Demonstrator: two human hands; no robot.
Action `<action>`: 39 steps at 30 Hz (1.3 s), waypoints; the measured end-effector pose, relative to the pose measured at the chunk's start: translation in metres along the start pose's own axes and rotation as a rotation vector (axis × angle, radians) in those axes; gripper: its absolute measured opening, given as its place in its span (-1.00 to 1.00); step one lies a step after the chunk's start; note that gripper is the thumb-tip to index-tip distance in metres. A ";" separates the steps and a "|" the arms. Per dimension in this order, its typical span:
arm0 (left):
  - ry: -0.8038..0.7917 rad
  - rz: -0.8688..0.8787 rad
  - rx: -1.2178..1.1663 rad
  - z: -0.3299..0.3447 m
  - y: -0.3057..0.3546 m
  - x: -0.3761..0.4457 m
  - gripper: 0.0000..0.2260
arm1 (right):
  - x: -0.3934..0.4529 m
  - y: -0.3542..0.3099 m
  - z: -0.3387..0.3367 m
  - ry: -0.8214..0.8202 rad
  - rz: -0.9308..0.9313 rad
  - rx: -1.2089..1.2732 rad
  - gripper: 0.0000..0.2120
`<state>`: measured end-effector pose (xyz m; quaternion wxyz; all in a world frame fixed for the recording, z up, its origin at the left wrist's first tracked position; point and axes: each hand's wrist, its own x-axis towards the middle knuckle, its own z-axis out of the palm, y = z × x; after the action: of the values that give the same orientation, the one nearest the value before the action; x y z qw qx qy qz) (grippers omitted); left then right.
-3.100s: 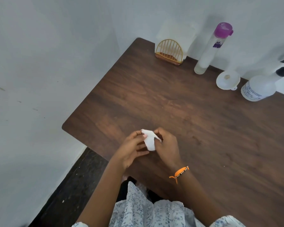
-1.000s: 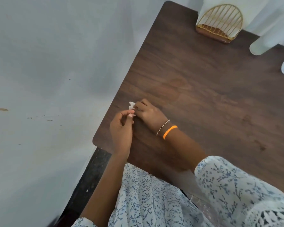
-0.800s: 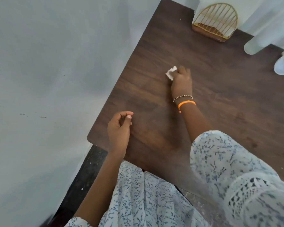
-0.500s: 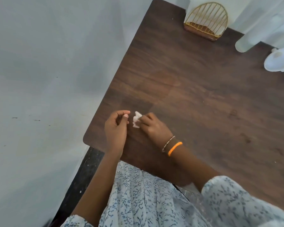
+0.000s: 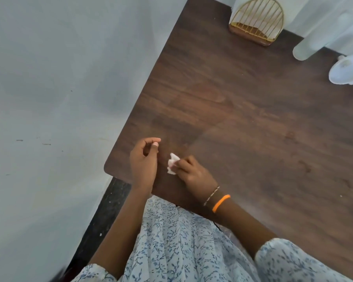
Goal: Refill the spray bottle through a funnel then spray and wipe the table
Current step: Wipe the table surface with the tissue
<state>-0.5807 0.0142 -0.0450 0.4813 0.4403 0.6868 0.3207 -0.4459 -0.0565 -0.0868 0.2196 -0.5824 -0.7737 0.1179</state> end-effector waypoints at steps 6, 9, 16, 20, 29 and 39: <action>0.031 -0.016 -0.022 -0.008 -0.008 -0.007 -0.77 | 0.033 0.104 -0.047 0.297 0.590 -0.162 -0.74; 0.051 -0.031 -0.038 -0.012 -0.012 -0.011 -0.79 | 0.035 0.046 -0.020 0.282 0.445 -0.084 -0.78; 0.122 -0.010 -0.070 -0.026 -0.009 -0.014 -0.82 | -0.002 -0.014 0.004 -0.129 -0.214 0.052 -0.89; 0.175 -0.054 -0.092 -0.040 -0.014 -0.014 -0.82 | 0.057 0.058 -0.018 0.173 0.254 -0.088 -0.85; 0.226 -0.062 -0.088 -0.044 -0.022 -0.020 -0.80 | 0.015 -0.053 0.034 -0.089 -0.150 0.067 -0.79; 0.225 -0.072 -0.096 -0.043 -0.029 -0.025 -0.84 | 0.007 -0.014 0.013 0.169 0.206 -0.010 -0.82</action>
<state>-0.6262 -0.0209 -0.0461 0.4330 0.3530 0.7356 0.3832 -0.4658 -0.0534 -0.0904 0.2677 -0.6679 -0.6891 0.0863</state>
